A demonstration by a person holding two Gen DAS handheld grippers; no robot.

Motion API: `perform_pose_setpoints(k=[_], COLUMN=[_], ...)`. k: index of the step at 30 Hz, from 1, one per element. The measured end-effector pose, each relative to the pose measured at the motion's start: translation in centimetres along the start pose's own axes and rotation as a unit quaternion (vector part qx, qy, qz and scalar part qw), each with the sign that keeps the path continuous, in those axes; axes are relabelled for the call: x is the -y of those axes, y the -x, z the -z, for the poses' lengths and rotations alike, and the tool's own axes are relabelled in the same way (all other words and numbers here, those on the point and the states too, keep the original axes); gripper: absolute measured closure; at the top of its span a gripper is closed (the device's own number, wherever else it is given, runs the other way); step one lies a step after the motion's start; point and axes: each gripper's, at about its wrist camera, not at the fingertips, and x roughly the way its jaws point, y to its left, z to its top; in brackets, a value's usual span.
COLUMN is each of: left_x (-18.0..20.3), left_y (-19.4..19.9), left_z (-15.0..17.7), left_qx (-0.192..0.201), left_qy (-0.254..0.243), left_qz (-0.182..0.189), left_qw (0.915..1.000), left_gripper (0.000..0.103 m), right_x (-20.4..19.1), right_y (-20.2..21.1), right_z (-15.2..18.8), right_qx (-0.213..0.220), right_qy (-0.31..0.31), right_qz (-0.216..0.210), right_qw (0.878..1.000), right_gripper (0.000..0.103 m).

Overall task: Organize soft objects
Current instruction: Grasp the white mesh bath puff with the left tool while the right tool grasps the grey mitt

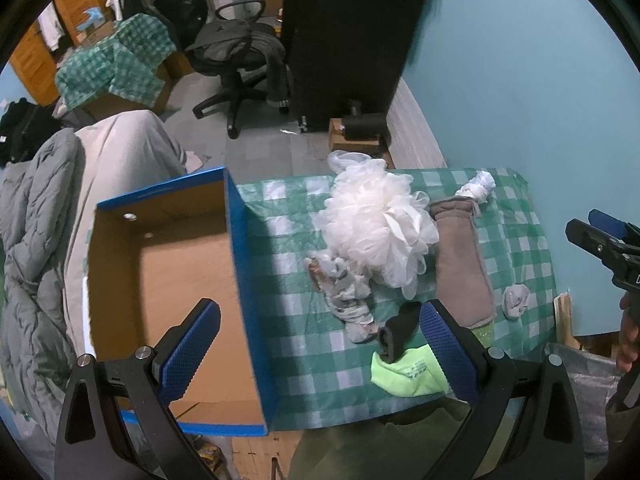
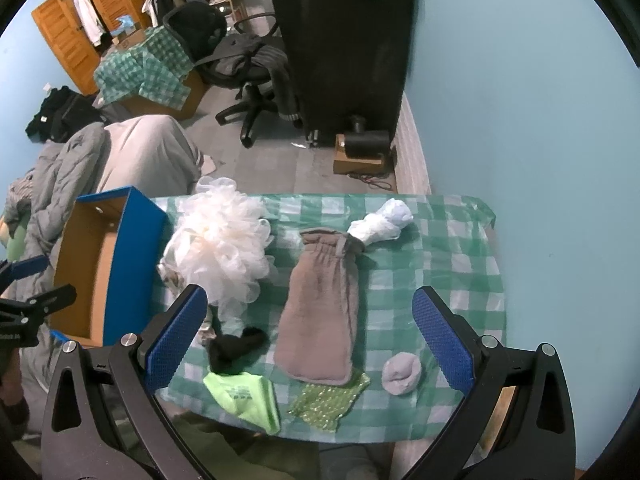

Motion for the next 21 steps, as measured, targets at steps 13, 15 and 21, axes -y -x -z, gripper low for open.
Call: perform_pose_setpoints(k=[13,15,21], left_x=[2.7,3.1,4.1], left_y=[-5.0,-5.9,-8.4], left_z=[-2.5,-2.8,-3.9], left_qx=[-0.042,-0.049,-0.064], left_qy=[-0.01,-0.013,-0.015], left_qz=[0.018,0.021,0.027], left_qw=[0.9989,0.9985,0.9975], left_gripper=[0.002,0.002,0.002], right_x=[4.0,4.2,5.1], right_y=[-3.9,-4.9,-8.0], right_z=[-2.6,-2.8,-2.9], right_qx=[-0.044,-0.052,-0.067], right_qy=[-0.023,-0.023,-0.008], right_qz=[-0.019,-0.019,-0.02], right_qw=[0.999,0.998,0.998], right_gripper=[0.002,0.002,0.002])
